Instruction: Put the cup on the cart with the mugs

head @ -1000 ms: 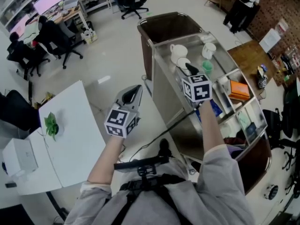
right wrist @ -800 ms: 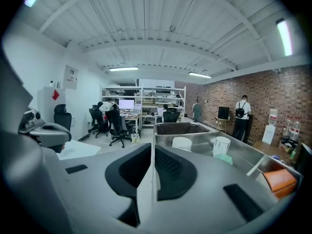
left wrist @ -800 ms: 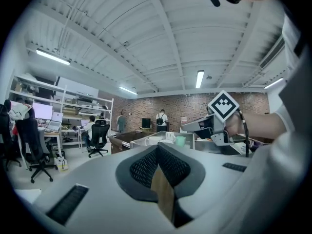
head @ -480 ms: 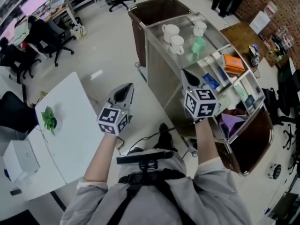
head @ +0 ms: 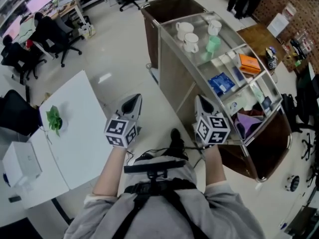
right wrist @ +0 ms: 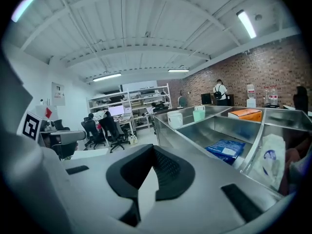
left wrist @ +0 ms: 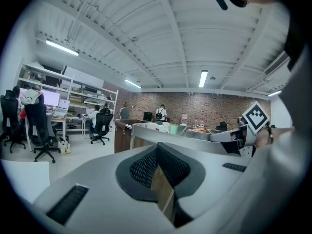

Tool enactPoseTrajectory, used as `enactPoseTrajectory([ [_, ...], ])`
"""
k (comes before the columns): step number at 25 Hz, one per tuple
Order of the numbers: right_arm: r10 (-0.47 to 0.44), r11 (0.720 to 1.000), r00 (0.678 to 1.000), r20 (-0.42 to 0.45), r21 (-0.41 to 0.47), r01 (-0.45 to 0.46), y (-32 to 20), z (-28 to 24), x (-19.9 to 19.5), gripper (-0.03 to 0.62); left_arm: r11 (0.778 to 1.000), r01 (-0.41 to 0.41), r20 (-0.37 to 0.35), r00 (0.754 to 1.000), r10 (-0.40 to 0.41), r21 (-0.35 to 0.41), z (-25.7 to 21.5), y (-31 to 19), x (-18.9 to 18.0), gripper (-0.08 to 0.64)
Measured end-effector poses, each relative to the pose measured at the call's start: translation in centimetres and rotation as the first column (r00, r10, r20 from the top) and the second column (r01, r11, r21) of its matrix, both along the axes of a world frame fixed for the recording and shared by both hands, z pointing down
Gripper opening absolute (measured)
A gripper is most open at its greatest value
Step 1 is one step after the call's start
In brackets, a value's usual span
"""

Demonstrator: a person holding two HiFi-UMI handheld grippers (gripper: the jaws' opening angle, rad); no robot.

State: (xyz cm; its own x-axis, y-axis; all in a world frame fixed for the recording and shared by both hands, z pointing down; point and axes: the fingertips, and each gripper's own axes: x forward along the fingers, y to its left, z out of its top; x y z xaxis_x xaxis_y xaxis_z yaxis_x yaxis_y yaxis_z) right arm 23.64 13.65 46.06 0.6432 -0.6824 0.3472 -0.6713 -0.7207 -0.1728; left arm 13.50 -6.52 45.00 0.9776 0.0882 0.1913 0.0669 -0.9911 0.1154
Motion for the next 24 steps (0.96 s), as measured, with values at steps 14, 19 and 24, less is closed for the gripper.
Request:
enactPoseTrajectory([
  [14,-0.028,0.999,0.999,-0.031,-0.023,0.027,0.4,0.0,-2.2,0.006,1.000,0.018,-0.003,1.000,-0.018,-0.001,0.2,0.4,-3.2,0.004],
  [19,-0.046,0.999,0.998,-0.031,-0.030,0.045,-0.4,-0.3,-3.1,0.006,1.000,0.018,-0.012,1.000,-0.018,-0.008,0.0,0.4,-3.6,0.003],
  [24,-0.053,0.998,0.998,-0.033,-0.043,0.051,-0.7,-0.2,-3.2,0.006,1.000,0.020,-0.024,1.000,-0.020,-0.006,-0.3,0.0,-3.5,0.003],
])
